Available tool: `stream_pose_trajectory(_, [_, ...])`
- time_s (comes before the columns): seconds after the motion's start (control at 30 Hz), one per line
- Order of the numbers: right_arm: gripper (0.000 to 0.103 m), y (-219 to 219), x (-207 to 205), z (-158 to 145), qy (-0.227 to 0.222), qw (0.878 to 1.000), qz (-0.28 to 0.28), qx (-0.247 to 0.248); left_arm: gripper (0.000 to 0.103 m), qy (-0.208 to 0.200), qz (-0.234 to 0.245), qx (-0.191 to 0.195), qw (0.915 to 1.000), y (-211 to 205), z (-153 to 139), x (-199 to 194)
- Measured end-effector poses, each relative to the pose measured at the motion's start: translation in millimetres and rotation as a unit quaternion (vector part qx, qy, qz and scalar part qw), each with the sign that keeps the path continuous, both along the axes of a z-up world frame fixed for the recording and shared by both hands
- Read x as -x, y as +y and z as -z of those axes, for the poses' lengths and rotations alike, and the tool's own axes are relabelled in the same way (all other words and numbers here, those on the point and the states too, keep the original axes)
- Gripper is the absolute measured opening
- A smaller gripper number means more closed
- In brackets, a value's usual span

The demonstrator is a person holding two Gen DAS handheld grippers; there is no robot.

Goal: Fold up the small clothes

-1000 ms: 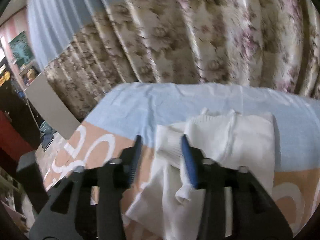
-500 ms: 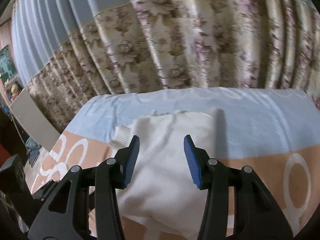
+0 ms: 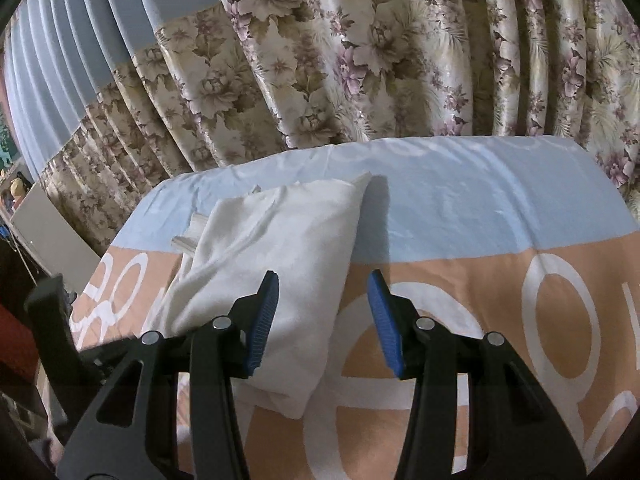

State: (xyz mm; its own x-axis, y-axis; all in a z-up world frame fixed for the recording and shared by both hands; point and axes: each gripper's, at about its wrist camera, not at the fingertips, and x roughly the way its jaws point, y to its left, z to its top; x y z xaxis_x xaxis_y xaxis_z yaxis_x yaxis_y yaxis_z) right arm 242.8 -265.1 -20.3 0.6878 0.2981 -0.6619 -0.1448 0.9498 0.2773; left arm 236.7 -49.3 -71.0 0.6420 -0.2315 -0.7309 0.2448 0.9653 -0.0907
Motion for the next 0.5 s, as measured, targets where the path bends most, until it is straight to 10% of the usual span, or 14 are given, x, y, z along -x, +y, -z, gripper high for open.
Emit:
stream_pose_trajectory(0.17, [0.047, 13, 1, 6, 0.002, 1.000, -0.017, -0.003, 0.009, -0.040, 0.019, -0.092, 0.9948, 22, -25, 3])
stream_pose_trajectory(0.37, [0.048, 48, -3, 41, 0.042, 0.998, -0.045, 0.010, 0.022, -0.011, 0.053, -0.118, 0.9916, 44, 27, 1])
stream_pose_trajectory(0.5, [0.048, 60, -4, 58, 0.061, 0.996, -0.053, 0.024, 0.069, -0.034, 0.025, -0.122, 0.9917, 54, 32, 5])
